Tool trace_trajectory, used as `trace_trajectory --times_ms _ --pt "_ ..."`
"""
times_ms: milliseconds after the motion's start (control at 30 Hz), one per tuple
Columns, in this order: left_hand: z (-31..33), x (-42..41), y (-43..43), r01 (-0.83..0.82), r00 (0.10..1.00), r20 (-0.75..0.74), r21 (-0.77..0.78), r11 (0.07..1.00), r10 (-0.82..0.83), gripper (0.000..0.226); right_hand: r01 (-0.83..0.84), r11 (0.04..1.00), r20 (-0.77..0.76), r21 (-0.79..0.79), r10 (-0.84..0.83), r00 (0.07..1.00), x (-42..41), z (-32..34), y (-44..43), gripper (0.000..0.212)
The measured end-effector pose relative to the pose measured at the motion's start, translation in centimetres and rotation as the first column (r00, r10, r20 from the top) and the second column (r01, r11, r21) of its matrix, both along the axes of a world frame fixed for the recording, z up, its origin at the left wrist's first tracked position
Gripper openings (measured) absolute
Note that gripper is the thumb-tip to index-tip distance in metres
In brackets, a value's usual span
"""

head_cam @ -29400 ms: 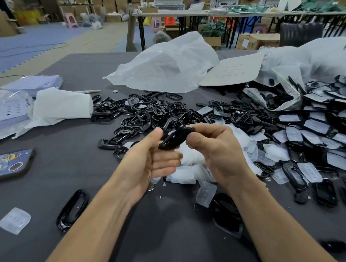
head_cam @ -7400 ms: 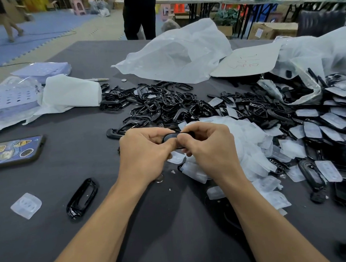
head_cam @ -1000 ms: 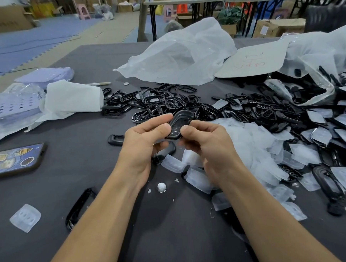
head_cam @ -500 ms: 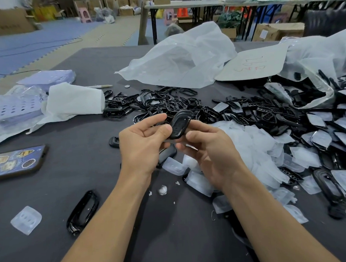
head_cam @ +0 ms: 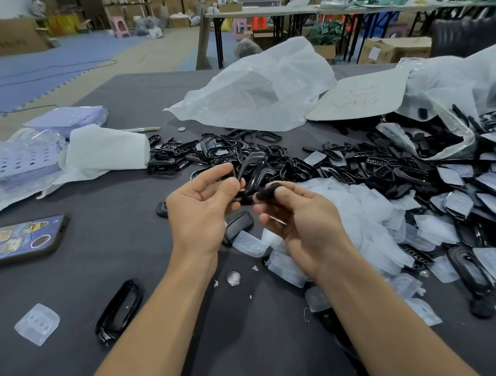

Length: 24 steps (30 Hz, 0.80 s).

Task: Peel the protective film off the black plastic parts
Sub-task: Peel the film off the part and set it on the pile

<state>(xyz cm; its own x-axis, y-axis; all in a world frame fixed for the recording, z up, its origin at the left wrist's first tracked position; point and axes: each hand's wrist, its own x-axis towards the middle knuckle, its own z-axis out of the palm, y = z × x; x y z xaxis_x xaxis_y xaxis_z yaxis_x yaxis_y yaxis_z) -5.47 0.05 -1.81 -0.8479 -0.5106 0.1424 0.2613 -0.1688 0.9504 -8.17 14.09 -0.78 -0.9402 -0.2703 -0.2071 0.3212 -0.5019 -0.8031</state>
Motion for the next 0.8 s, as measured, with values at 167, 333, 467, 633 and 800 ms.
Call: trace_trajectory --times_ms 167,333,467,633,800 --pt "0.2 0.0 -0.6 0.028 0.998 0.046 0.102 0.994 -0.032 0.021 -0.017 0.987 -0.109 0.158 0.035 0.993 0.2 0.4 0.6 0.017" --pt "0.3 0.4 -0.8 0.123 0.985 0.097 0.160 0.980 -0.139 0.033 0.140 0.912 -0.291 0.385 -0.024 0.956 0.1 0.2 0.8 0.030" --pt "0.6 0.5 -1.6 0.247 0.960 0.085 0.204 0.947 -0.268 0.042 0.214 0.864 -0.345 0.456 -0.050 0.937 -0.5 0.1 1.1 0.040" --pt "0.7 0.8 -1.9 0.301 0.942 0.147 0.033 0.953 -0.302 0.024 0.067 0.764 -0.372 0.642 0.234 0.898 -0.5 0.6 1.8 0.036" --pt "0.4 0.9 -1.7 0.258 0.954 0.198 -0.161 0.953 -0.225 0.038 -0.163 0.764 -0.267 0.625 0.405 0.874 -1.3 0.9 3.4 0.026"
